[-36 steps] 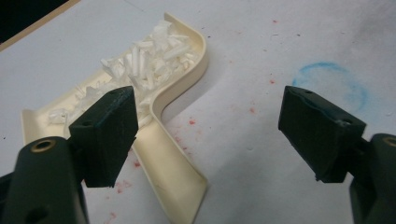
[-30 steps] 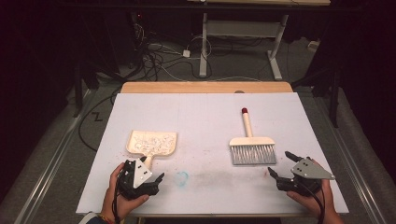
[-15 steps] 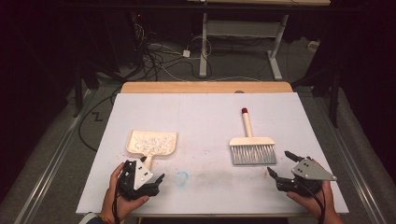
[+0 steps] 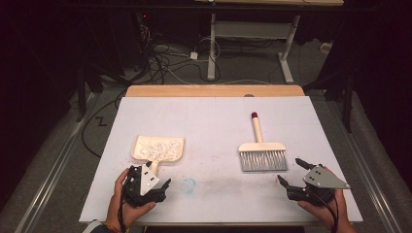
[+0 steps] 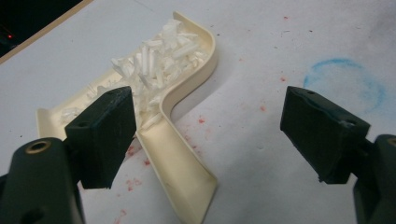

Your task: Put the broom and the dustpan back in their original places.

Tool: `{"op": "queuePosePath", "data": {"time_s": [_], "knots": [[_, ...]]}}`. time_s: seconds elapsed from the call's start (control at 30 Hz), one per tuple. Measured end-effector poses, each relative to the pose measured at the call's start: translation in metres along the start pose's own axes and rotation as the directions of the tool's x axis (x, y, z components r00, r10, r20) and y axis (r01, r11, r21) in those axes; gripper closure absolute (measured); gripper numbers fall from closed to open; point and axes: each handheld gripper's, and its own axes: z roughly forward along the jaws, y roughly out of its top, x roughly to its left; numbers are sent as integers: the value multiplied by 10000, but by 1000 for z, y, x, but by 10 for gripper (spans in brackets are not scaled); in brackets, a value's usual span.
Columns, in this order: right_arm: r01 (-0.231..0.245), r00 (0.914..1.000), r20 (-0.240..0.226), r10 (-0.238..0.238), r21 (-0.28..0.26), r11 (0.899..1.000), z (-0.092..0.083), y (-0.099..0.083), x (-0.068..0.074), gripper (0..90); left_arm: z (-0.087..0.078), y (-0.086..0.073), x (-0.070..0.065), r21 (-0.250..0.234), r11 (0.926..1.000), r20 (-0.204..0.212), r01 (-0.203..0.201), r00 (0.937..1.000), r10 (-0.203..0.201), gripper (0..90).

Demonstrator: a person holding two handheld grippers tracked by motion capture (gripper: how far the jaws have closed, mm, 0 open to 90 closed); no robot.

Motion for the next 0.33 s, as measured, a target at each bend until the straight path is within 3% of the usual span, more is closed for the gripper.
{"op": "queuePosePath", "data": {"time_s": [0.1, 0.33], "knots": [[-16, 10000, 85, 17, -72, 10000, -1, 0, -1, 214, 0, 1, 2, -117, 9998, 57, 158, 9999, -157, 180], [-43, 9997, 250, 43, -13, 10000, -4, -2, 0, 214, 4, 5, 1, -140, 9999, 136, 40, 9999, -38, 180]]}}
